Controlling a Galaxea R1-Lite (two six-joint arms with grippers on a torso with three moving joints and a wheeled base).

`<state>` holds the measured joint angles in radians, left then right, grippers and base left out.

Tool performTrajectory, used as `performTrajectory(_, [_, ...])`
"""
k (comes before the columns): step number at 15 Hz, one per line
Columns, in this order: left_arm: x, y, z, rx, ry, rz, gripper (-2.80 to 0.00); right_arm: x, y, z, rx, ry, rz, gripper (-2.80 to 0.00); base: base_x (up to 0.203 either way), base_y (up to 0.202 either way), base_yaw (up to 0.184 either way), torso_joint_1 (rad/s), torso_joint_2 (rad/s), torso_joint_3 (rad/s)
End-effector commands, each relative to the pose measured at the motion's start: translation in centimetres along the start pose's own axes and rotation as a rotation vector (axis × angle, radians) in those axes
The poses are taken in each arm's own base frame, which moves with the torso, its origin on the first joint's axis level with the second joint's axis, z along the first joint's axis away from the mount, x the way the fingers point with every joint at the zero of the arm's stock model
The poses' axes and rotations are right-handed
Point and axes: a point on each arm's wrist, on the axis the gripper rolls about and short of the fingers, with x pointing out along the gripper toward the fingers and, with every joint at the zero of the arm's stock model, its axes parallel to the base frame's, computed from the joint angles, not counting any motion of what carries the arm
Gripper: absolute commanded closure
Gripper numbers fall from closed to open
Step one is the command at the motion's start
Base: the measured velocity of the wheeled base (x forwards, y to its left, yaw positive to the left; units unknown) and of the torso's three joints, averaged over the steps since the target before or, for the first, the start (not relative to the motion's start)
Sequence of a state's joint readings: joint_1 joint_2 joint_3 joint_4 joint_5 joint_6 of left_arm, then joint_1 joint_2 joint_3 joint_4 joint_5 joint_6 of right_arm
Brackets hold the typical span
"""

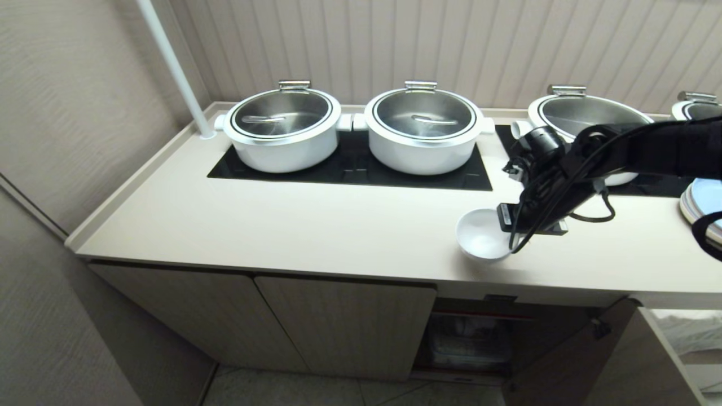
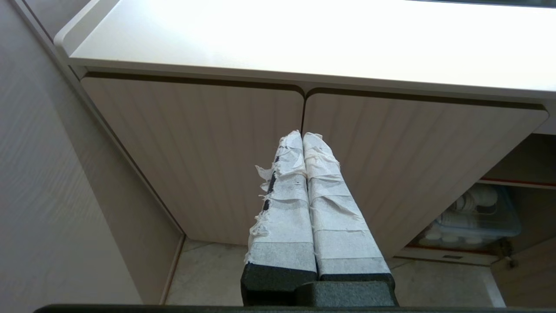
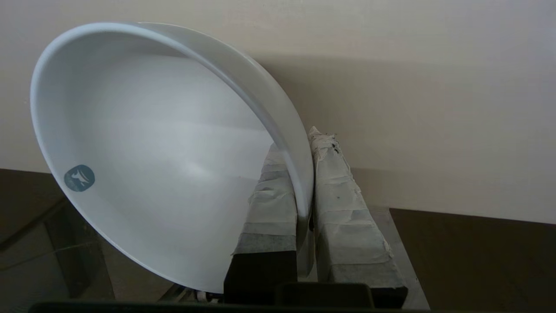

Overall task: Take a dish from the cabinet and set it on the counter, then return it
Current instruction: Pick up the bowl from the table

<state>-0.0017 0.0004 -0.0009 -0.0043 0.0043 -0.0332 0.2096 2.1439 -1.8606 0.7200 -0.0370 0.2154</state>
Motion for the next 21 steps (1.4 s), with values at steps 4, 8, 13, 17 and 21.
performTrajectory(4, [0.0, 0.0, 0.0, -0.001, -0.001, 0.0, 0.0, -2.2, -0.3, -1.2, 0.067, 0.01, 0.0, 0.0, 0.0, 0.0, 0.0, 0.0, 0.0, 0.0])
performTrajectory(8, [0.0, 0.0, 0.0, -0.001, -0.001, 0.0, 0.0, -3.6, -0.7, -2.9, 0.073, 0.036, 0.002, 0.0, 0.0, 0.0, 0.0, 0.0, 0.0, 0.0])
performTrajectory(13, [0.0, 0.0, 0.0, -0.001, -0.001, 0.0, 0.0, -5.6, -1.2, -5.3, 0.087, 0.046, 0.026, 0.0, 0.0, 0.0, 0.0, 0.0, 0.0, 0.0])
performTrajectory(17, [0.0, 0.0, 0.0, -0.001, -0.001, 0.0, 0.0, -7.3, -1.8, -8.0, 0.088, 0.034, 0.072, 0.0, 0.0, 0.0, 0.0, 0.0, 0.0, 0.0])
performTrajectory(21, [0.0, 0.0, 0.0, -0.001, 0.0, 0.001, 0.0, -9.4, -2.4, -10.7, 0.088, 0.007, 0.087, 0.0, 0.0, 0.0, 0.0, 0.0, 0.0, 0.0])
